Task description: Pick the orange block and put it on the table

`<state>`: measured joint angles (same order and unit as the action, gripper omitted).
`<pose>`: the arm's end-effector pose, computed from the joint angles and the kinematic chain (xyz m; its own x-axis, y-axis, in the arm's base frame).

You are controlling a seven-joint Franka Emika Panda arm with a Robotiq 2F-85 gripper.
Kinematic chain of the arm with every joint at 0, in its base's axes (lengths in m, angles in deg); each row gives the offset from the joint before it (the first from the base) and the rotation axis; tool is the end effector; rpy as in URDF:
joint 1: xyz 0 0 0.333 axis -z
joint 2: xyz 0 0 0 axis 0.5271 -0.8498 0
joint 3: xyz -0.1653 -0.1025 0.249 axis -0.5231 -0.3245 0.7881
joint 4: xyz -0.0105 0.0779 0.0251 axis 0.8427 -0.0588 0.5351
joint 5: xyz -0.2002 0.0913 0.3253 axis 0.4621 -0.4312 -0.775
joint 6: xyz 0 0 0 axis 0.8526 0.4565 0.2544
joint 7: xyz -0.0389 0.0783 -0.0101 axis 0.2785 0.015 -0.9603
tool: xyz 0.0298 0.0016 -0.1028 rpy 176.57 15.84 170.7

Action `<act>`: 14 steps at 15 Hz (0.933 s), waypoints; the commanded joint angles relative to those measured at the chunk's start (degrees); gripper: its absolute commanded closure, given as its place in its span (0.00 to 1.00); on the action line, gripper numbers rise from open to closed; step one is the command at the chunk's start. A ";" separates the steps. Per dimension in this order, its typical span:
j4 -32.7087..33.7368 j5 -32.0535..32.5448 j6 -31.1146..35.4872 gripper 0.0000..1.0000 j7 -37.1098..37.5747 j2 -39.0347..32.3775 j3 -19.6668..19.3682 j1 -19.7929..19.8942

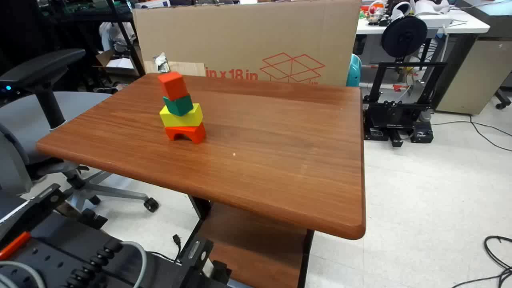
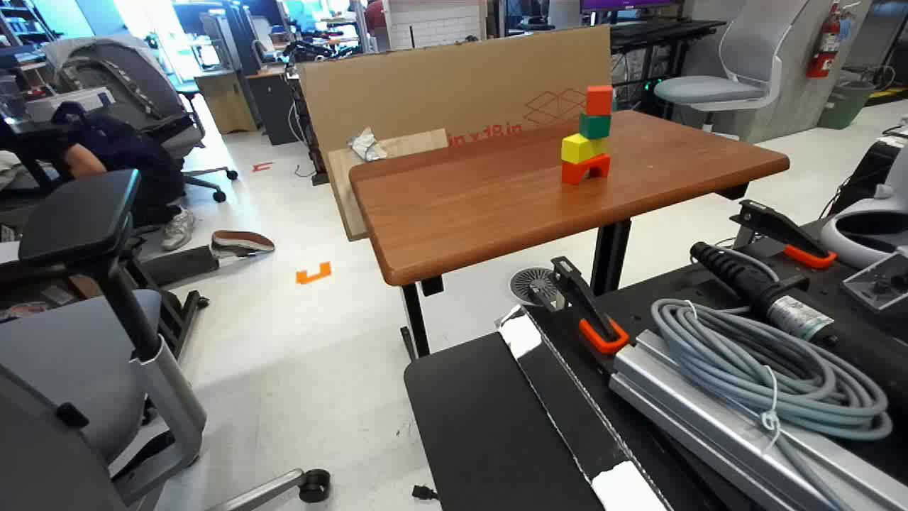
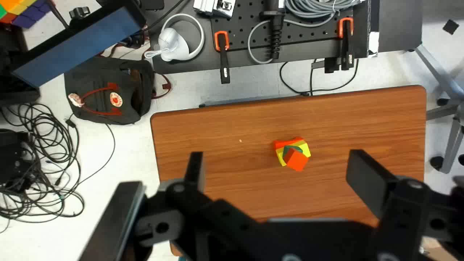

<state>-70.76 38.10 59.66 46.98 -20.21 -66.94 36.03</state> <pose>0.4362 -0.0966 0.5713 0.9882 -0.0557 -0.1427 -0.0538 -0.9984 0.0167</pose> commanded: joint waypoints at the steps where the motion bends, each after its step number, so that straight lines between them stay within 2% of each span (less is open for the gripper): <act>1: 0.16 -0.04 -0.11 0.00 -0.03 -0.06 0.10 0.11; 5: 0.08 -0.43 0.50 0.00 0.75 -0.57 0.18 0.10; 10: -1.93 -3.66 2.60 0.00 1.40 -5.57 0.46 -0.57; 14: -5.53 -7.61 11.20 0.00 4.87 -12.04 1.93 -1.05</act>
<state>-74.66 32.80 65.64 48.93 -27.95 -66.00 35.57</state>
